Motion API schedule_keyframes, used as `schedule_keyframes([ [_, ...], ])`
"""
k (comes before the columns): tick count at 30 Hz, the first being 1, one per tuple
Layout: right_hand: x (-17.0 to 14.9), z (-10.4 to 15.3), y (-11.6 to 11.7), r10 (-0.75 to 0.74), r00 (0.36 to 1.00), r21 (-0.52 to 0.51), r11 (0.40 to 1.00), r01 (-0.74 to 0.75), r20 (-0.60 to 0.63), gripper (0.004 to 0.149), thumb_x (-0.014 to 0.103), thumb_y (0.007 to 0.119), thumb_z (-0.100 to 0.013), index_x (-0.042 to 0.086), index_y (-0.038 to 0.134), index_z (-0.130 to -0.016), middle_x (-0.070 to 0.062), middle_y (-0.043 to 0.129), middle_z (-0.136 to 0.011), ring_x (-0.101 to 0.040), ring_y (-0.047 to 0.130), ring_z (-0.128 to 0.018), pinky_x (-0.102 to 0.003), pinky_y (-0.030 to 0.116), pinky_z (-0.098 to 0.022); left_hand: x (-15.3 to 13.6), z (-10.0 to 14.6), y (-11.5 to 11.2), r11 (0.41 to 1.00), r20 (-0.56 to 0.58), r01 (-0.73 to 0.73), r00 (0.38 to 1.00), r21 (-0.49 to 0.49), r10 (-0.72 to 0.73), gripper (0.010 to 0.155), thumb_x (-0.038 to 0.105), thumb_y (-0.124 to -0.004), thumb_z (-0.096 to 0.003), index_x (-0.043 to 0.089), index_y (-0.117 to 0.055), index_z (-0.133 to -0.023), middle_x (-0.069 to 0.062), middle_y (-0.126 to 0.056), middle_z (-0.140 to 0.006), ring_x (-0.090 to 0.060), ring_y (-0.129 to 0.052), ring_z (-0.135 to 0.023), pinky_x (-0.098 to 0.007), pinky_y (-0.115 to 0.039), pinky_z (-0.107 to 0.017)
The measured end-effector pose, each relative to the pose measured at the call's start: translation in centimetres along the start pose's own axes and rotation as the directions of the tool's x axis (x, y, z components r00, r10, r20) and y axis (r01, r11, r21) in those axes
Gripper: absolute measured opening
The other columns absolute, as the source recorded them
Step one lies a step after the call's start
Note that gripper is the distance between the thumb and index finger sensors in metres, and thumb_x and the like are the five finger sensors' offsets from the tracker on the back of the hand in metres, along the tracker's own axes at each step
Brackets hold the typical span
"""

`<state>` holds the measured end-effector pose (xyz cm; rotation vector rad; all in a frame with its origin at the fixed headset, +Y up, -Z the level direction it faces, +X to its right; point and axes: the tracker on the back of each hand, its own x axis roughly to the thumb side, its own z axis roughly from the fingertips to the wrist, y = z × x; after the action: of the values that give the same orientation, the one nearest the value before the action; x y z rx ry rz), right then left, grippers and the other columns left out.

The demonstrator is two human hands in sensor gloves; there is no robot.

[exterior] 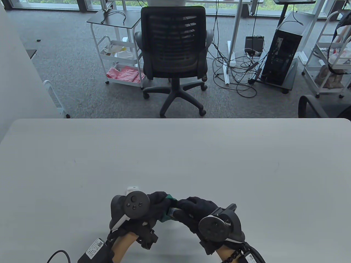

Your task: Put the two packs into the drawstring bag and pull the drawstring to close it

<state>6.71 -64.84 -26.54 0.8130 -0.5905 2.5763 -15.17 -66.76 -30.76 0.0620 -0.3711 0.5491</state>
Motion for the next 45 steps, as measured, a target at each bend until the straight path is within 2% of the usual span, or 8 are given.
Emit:
schedule_keyframes([
  [8,0.4,-0.1,0.1,0.129,0.991,-0.042,0.991,-0.130,-0.026,0.064,0.064,0.064,-0.046,0.014,0.094,-0.071,-0.014,0.100,-0.064,-0.018,0.108,-0.033,-0.036,0.096,-0.027,-0.1,0.0,0.0,0.996,0.005,-0.093,0.996,-0.016,0.093,0.046,0.046,-0.080,-0.0511,0.012,-0.089,-0.080,0.004,-0.109,-0.048,-0.013,-0.114,-0.033,-0.040,-0.096,-0.042],
  [15,-0.9,0.3,-1.3,0.105,0.987,-0.113,0.986,-0.119,-0.118,0.067,0.065,0.062,-0.046,0.012,0.093,-0.074,-0.016,0.099,-0.067,-0.020,0.108,-0.036,-0.038,0.095,-0.029,-0.8,0.0,0.3,0.981,-0.013,-0.195,0.981,0.002,0.195,0.046,0.046,-0.079,-0.0516,0.012,-0.089,-0.080,0.004,-0.108,-0.048,-0.012,-0.114,-0.033,-0.040,-0.096,-0.042],
  [18,-1.6,0.5,-1.7,0.073,0.983,-0.117,0.989,-0.094,-0.171,0.068,0.063,0.063,-0.047,0.010,0.090,-0.079,-0.019,0.096,-0.072,-0.024,0.108,-0.042,-0.042,0.095,-0.033,-0.9,0.0,0.5,0.980,-0.012,-0.200,0.980,0.018,0.200,0.046,0.046,-0.079,-0.0517,0.012,-0.089,-0.080,0.004,-0.109,-0.048,-0.012,-0.114,-0.033,-0.040,-0.096,-0.042],
  [24,-2.5,0.6,-1.0,-0.023,0.966,0.018,0.999,0.028,-0.256,0.074,0.062,0.065,-0.048,0.003,0.082,-0.090,-0.026,0.090,-0.083,-0.037,0.105,-0.055,-0.052,0.091,-0.042,-1.1,0.1,0.7,0.976,-0.012,-0.211,0.977,0.051,0.212,0.046,0.047,-0.078,-0.0518,0.012,-0.088,-0.081,0.005,-0.108,-0.050,-0.012,-0.114,-0.034,-0.040,-0.096,-0.043],
  [29,-2.1,0.3,-0.2,-0.032,0.967,0.123,0.990,0.065,-0.252,0.077,0.061,0.067,-0.049,0.000,0.077,-0.094,-0.025,0.091,-0.081,-0.035,0.106,-0.053,-0.051,0.091,-0.041,-0.9,0.1,0.5,0.979,0.003,-0.198,0.980,0.047,0.198,0.046,0.048,-0.078,-0.0519,0.014,-0.088,-0.081,0.005,-0.109,-0.050,-0.012,-0.114,-0.035,-0.040,-0.096,-0.043],
  [36,-1.6,0.0,1.6,-0.024,0.966,0.285,0.953,0.100,-0.259,0.069,0.052,0.074,-0.052,-0.001,0.074,-0.097,-0.024,0.090,-0.082,-0.036,0.105,-0.054,-0.052,0.090,-0.043,-0.4,0.1,0.3,0.974,0.072,-0.223,0.973,0.024,0.221,0.046,0.048,-0.077,-0.0520,0.015,-0.087,-0.082,0.005,-0.108,-0.052,-0.013,-0.114,-0.038,-0.041,-0.095,-0.045],
  [40,-1.9,0.0,2.3,-0.033,0.957,0.340,0.931,0.134,-0.288,0.053,0.041,0.078,-0.053,0.005,0.080,-0.092,-0.021,0.093,-0.078,-0.033,0.106,-0.051,-0.050,0.091,-0.041,-0.4,0.1,0.2,0.973,0.078,-0.231,0.970,0.019,0.229,0.046,0.048,-0.078,-0.0518,0.015,-0.087,-0.082,0.005,-0.108,-0.053,-0.013,-0.114,-0.038,-0.041,-0.095,-0.045],
  [45,-2.5,0.1,1.8,-0.074,0.939,0.254,0.953,0.166,-0.334,0.041,0.032,0.080,-0.054,0.005,0.086,-0.084,-0.018,0.098,-0.070,-0.027,0.108,-0.042,-0.045,0.093,-0.035,-0.3,0.0,0.2,0.985,0.088,-0.171,0.982,0.013,0.169,0.046,0.048,-0.078,-0.0513,0.015,-0.088,-0.082,0.005,-0.108,-0.052,-0.014,-0.114,-0.038,-0.042,-0.094,-0.045],
])
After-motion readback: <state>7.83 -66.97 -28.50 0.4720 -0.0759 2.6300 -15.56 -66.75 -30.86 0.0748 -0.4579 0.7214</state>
